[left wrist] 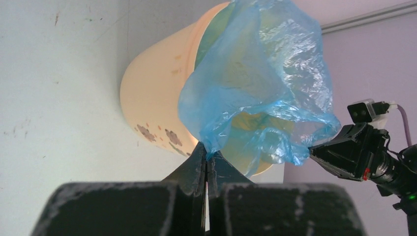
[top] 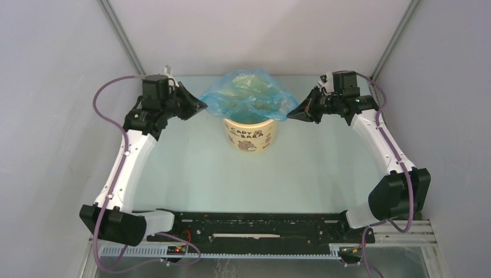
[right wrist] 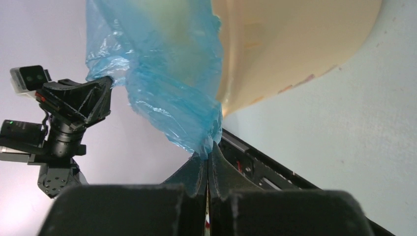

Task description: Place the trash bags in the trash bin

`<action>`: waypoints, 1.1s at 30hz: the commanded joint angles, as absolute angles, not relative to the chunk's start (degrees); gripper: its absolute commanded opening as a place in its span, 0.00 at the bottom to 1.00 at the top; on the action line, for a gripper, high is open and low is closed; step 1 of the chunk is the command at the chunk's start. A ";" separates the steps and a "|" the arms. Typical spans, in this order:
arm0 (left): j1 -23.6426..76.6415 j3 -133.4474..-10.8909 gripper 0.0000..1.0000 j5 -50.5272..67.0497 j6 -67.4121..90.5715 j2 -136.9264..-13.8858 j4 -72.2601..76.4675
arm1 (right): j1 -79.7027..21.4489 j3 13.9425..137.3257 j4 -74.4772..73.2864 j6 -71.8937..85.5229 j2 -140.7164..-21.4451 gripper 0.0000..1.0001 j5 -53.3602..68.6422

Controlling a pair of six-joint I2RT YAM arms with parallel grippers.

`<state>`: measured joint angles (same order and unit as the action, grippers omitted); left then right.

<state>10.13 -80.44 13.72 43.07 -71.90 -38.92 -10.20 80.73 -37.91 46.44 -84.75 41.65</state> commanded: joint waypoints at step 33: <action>8.97 -75.98 0.46 11.32 26.79 -74.30 -40.10 | -14.11 85.90 -47.57 16.38 -88.75 0.48 21.60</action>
